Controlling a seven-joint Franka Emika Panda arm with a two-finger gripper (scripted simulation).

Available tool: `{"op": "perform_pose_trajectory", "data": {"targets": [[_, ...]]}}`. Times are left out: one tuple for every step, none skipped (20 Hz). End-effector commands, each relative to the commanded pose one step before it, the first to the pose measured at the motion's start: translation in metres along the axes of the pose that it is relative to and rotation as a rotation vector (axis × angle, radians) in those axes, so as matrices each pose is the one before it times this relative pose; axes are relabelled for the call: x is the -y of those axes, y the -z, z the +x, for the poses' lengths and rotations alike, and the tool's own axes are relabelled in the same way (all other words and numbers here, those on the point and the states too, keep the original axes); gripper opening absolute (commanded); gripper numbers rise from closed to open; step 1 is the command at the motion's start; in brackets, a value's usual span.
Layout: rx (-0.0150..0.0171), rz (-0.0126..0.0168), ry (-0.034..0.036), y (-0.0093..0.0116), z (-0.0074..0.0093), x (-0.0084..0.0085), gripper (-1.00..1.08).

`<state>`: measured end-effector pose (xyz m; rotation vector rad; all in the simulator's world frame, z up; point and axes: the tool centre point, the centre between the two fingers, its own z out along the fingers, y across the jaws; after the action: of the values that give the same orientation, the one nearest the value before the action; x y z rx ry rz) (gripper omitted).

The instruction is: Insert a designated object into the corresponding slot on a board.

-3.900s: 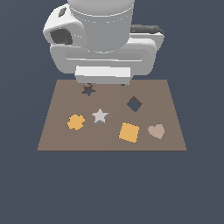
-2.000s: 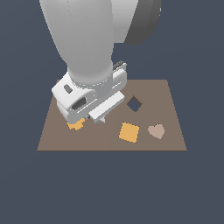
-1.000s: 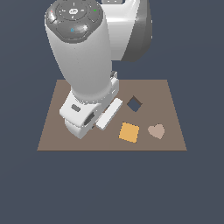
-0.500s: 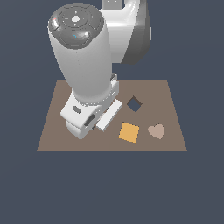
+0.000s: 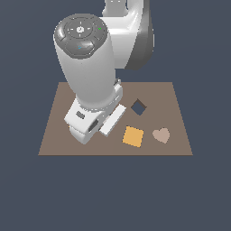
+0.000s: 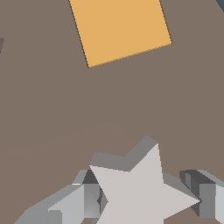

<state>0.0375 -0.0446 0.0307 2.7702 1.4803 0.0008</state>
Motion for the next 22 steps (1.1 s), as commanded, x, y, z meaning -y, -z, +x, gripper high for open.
{"op": "perform_pose_trajectory", "data": {"targets": [[0.00025, 0.00078, 0.00022, -0.0007, 0.00005, 0.00036, -1.0], [0.0, 0.0, 0.0, 0.0, 0.0, 0.0, -1.0], [0.0, 0.0, 0.0, 0.0, 0.0, 0.0, -1.0], [0.0, 0.0, 0.0, 0.0, 0.0, 0.0, -1.0], [-0.00021, -0.00088, -0.00037, 0.00063, -0.00013, -0.00043, -1.0], [0.0, 0.0, 0.0, 0.00062, 0.00002, 0.00001, -1.0], [0.00005, 0.00046, 0.00014, 0.00158, 0.00013, 0.00005, -1.0], [0.0, 0.0, 0.0, 0.00186, 0.00005, 0.00003, -1.0], [0.00006, 0.00046, 0.00015, 0.00034, 0.0001, 0.00004, -1.0], [0.00032, 0.00035, -0.00013, -0.00178, -0.00022, 0.00015, -1.0], [-0.00005, -0.00005, -0.00069, 0.00005, -0.0002, 0.00005, -1.0], [0.0, 0.0, -0.00201, 0.00003, -0.00057, 0.00017, -1.0], [0.0, -0.00001, -0.00335, 0.00005, -0.00095, 0.00029, -1.0], [0.0, -0.00001, -0.00473, 0.00007, -0.00135, 0.0004, -1.0], [0.00001, -0.00001, -0.0061, 0.0001, -0.00174, 0.00051, -1.0], [0.00001, -0.00001, -0.00742, 0.00012, -0.00211, 0.00063, -1.0], [0.00001, -0.00001, -0.00878, 0.00014, -0.0025, 0.00075, -1.0], [0.00001, -0.00001, -0.01014, 0.00016, -0.00289, 0.00086, -1.0], [0.00001, -0.00002, -0.01147, 0.00018, -0.00326, 0.00098, -1.0], [0.00001, -0.00002, -0.01283, 0.0002, -0.00365, 0.0011, -1.0], [0.00001, -0.00002, -0.01418, 0.00022, -0.00403, 0.00122, -1.0], [0.00001, -0.00002, -0.01552, 0.00024, -0.00441, 0.00135, -1.0]]}}
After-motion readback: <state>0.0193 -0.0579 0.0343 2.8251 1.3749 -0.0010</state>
